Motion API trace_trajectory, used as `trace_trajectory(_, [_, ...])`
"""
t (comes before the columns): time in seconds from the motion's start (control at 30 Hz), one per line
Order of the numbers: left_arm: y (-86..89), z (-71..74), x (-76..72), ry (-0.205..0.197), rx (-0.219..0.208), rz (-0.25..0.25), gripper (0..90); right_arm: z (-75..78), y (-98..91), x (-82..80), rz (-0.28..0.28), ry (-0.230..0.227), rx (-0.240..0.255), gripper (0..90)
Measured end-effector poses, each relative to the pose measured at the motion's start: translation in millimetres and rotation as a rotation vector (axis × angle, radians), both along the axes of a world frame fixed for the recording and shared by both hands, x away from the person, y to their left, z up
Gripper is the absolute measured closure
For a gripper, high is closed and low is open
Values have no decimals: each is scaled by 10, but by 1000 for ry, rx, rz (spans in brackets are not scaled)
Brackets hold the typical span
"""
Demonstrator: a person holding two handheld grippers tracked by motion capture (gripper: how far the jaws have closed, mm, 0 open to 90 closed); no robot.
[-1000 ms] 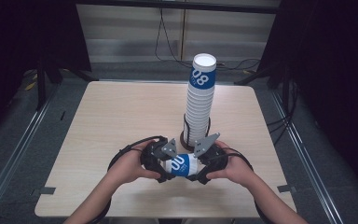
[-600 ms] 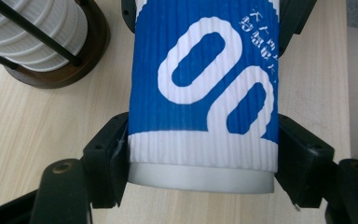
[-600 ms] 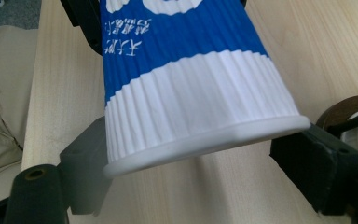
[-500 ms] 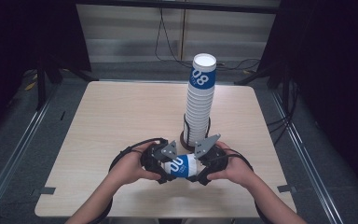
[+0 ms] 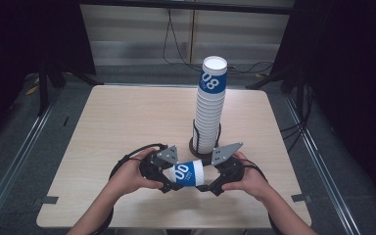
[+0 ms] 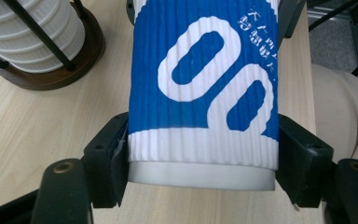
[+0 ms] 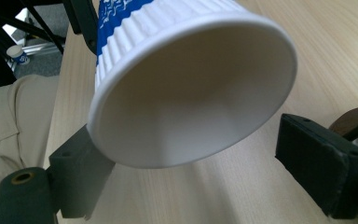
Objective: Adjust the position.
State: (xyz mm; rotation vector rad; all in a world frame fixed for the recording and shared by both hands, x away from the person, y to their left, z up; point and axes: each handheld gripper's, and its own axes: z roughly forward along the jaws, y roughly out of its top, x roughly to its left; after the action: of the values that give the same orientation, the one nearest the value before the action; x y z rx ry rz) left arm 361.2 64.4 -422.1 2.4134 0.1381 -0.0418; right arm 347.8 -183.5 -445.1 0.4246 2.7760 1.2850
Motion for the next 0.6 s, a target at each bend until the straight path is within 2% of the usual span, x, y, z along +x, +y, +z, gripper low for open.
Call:
trace_trajectory(0.1, [33, -14, 9, 11, -32, 10, 292, -3, -15, -5, -8, -1, 31, 127])
trace_trajectory(0.23, [68, -26, 20, 17, -48, 14, 291, 5, -35, -8, -19, 23, 76, 124])
trace_trajectory(0.3, [96, -46, 27, 27, -86, 21, 291, 10, -47, -9, -28, 27, 101, 124])
trace_trajectory(0.43, [123, -48, 35, 24, -83, 22, 291, 12, -61, -9, -33, 24, 117, 124])
trace_trajectory(0.47, [139, -50, 38, 41, -104, 26, 291, 13, -65, -11, -37, 26, 123, 124])
trace_trajectory(0.53, [145, -56, 45, 30, -117, 23, 291, 17, -67, -10, -39, 24, 132, 124])
trace_trajectory(0.6, [154, -64, 45, 38, -130, 31, 290, 19, -62, -10, -39, 33, 131, 124])
